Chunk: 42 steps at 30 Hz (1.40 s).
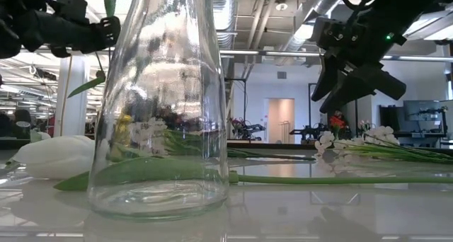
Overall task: Sort flowers into vase by color
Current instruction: Put the red tulip into the yellow vase, then put the right white flowers into the transparent vase
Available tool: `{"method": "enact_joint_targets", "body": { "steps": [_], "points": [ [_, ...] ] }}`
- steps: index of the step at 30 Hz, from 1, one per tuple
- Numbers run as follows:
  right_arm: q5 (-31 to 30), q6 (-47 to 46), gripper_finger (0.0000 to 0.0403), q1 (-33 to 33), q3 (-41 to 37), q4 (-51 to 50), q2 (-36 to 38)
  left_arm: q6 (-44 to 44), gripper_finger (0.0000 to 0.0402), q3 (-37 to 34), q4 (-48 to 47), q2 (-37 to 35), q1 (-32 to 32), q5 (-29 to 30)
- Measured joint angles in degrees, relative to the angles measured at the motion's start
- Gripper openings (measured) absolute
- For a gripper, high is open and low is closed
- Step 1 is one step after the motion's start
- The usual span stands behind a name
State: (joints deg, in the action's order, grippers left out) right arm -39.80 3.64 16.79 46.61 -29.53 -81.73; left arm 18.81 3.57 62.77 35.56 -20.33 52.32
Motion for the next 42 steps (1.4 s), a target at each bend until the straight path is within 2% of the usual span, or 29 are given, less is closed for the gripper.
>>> {"method": "enact_joint_targets", "body": {
  "steps": [8,17,24,28,34,42],
  "points": [
    [0.0,-0.2,0.0214,-0.5,0.0,0.7,0.0,-0.8,0.0,0.4,-1.1,0.0,-2.2,-2.1],
    [0.0,-0.2,0.0214,-0.3,0.0,1.5,0.0,-6.9,0.0,0.4,-8.2,0.1,-5.3,-5.7],
    [1.5,-0.6,0.0214,-0.3,0.0,1.5,0.0,-7.6,0.0008,0.4,-11.0,0.1,-5.7,-3.8],
    [2.4,-0.6,0.0214,-0.3,0.0,1.3,0.0,-7.7,0.0037,0.4,-14.0,0.0,-5.5,-3.9],
    [2.4,0.0,0.0214,-0.3,0.0,0.8,0.0,-7.7,0.0109,0.4,-18.3,0.0,-2.8,-3.4],
    [2.5,1.2,0.0214,-0.3,0.0,-3.1,0.0,-3.7,0.0188,0.4,-20.1,0.0,4.0,5.1]
  ]
}}
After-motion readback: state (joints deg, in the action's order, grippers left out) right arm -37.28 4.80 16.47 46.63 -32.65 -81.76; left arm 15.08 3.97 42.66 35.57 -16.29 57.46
